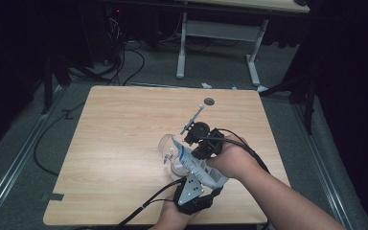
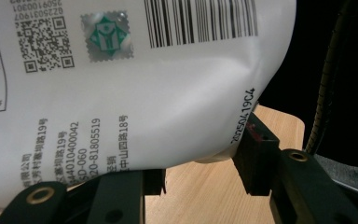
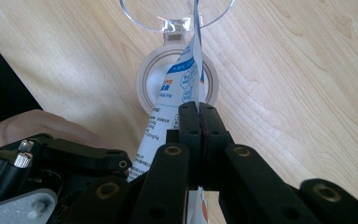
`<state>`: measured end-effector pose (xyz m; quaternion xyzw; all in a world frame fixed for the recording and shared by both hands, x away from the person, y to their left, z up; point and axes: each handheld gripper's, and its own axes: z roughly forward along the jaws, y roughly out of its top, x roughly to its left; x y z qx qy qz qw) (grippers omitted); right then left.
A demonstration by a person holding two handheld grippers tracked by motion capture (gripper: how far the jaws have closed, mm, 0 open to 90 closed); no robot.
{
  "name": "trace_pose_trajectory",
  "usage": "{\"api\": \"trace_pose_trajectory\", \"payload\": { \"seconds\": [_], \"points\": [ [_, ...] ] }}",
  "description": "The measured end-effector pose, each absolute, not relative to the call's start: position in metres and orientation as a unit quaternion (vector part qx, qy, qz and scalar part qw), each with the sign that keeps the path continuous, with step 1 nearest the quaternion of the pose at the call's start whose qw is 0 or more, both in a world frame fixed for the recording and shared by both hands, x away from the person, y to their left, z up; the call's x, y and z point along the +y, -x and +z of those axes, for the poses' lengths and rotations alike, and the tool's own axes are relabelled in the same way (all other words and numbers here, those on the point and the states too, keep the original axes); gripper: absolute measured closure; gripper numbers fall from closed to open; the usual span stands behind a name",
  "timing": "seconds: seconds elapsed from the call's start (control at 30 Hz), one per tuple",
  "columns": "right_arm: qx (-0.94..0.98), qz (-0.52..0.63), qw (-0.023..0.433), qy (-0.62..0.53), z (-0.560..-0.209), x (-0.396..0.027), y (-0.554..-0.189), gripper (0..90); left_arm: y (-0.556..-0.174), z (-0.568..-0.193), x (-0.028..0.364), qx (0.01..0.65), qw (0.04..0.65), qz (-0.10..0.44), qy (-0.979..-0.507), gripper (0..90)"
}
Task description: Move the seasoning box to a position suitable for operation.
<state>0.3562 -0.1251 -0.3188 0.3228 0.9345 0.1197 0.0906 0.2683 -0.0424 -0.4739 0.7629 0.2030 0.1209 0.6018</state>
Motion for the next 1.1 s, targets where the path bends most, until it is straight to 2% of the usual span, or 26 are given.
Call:
{"api": "trace_pose_trajectory", "payload": {
  "seconds": [1.1],
  "points": [
    [0.936, 0.119, 0.093, -0.319, -0.3194, -0.1222, -0.3568, 90.0, -0.2684, -0.4730, -0.0415, 0.202, 0.605, 0.121, -0.761, 59.1]
  ]
}}
